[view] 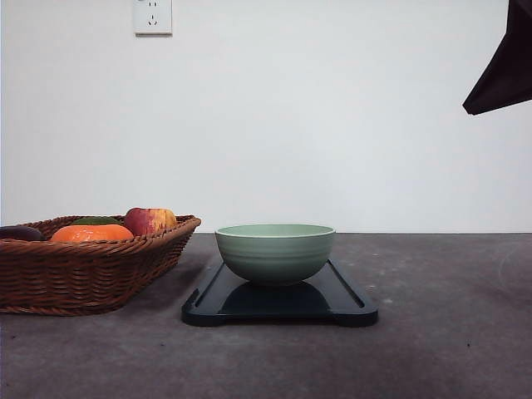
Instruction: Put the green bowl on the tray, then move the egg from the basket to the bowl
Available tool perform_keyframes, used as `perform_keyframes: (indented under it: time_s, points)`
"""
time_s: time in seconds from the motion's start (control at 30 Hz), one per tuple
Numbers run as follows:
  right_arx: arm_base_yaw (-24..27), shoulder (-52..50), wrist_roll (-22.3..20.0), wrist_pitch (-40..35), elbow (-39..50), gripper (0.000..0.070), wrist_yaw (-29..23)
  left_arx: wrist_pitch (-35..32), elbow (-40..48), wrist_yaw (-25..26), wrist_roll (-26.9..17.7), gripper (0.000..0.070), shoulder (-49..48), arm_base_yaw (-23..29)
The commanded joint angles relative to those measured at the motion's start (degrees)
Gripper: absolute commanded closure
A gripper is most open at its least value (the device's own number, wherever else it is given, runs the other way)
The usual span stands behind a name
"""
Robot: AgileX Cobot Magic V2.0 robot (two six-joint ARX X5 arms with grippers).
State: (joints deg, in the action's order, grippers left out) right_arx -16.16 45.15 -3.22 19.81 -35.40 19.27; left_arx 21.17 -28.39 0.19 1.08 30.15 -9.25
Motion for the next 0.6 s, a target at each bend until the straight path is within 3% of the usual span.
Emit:
perform_keyframes:
  time_s: [0.0,0.3,0.57]
  points:
    - [-0.31,0.26,0.0,-0.59,-0.17,0.0685,0.02,-2.73,3.26,0.06,0.24,0.0692,-2.3,1.7]
    - [-0.31,0.26,0.0,-0.57,-0.17,0.0685,0.0,-9.3,20.37,0.02,5.96,0.0692,-20.75,9.35]
    - [-0.31,0.26,-0.01,-0.58,-0.17,0.0685,0.01,-9.76,27.2,-0.01,6.27,0.0692,-29.72,10.87]
